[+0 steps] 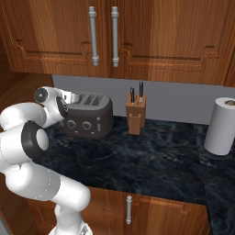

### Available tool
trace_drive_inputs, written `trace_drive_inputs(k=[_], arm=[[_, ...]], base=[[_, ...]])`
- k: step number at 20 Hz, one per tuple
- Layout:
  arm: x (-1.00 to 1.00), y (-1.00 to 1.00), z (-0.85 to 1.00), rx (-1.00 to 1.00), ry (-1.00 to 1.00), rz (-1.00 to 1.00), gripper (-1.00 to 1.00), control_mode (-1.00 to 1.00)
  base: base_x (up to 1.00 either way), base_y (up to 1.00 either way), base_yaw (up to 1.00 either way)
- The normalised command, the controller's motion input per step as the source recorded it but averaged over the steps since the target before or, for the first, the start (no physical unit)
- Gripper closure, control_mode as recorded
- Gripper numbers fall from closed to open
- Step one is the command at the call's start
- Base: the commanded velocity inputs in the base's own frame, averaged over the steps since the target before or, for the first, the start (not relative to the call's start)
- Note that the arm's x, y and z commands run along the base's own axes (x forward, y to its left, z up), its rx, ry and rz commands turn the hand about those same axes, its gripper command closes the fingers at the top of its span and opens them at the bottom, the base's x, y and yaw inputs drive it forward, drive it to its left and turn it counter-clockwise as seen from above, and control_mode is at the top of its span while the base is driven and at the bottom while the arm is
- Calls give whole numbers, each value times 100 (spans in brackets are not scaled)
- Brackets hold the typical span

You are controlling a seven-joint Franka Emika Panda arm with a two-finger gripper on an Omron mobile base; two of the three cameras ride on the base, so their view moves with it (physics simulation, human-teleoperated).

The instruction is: Start the toaster. Once the lever pops up, take the bread to the plate on the dining counter.

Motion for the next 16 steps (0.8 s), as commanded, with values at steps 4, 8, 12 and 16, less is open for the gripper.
trace_drive_inputs(k=[4, 8, 12, 16], arm=[[0, 0, 0, 0, 0, 0, -100, -100], [0, 0, 0, 0, 0, 0, -100, -100], [0, 0, 0, 0, 0, 0, -100, -100], [0, 0, 0, 0, 0, 0, -100, -100]], base=[[0, 0, 0], [0, 0, 0], [0, 0, 0], [0, 0, 0]])
